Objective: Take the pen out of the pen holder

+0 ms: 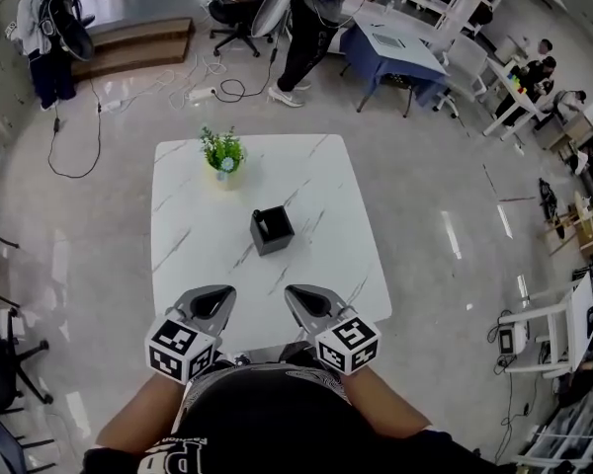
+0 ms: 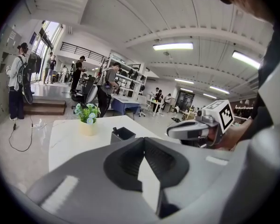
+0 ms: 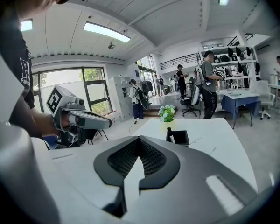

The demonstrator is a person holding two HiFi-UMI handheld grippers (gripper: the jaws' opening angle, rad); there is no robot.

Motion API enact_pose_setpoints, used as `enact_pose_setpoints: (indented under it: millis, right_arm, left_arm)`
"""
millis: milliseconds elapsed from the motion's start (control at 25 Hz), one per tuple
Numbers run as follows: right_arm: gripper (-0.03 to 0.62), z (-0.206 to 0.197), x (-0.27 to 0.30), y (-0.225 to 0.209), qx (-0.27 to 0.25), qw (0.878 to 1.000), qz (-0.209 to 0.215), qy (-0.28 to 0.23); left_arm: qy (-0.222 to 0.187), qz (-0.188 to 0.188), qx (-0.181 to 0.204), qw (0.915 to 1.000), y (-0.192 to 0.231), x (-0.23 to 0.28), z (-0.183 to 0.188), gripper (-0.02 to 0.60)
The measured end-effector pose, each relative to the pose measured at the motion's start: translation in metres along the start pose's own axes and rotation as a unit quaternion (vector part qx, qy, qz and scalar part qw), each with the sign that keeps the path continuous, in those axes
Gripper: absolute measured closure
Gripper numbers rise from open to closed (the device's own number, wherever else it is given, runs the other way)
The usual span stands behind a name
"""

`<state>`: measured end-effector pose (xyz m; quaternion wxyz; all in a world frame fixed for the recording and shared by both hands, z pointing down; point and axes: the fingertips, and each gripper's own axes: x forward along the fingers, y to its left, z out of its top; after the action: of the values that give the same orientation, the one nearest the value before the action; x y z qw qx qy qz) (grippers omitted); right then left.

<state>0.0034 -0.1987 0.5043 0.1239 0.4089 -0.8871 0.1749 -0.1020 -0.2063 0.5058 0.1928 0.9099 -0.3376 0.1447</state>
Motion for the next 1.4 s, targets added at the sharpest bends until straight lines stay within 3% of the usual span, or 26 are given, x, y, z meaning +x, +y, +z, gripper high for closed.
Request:
enact_pose_setpoints:
  millis: [880, 1400]
  right_arm:
    - [0.594, 0.019, 0.01, -0.054, -0.038, 0.996, 0.079, 0.016]
    - [0.594, 0.023, 0.002, -0.071, -0.042, 0.994, 0.1, 0.011]
  left_arm:
    - [-0.01, 0.073, -0.031, 0.9968, -0.004, 0.048, 0.019, 0.525]
    - [-0.012, 0.099, -0.033, 0.9945, -0.019, 0.061, 0.028, 0.525]
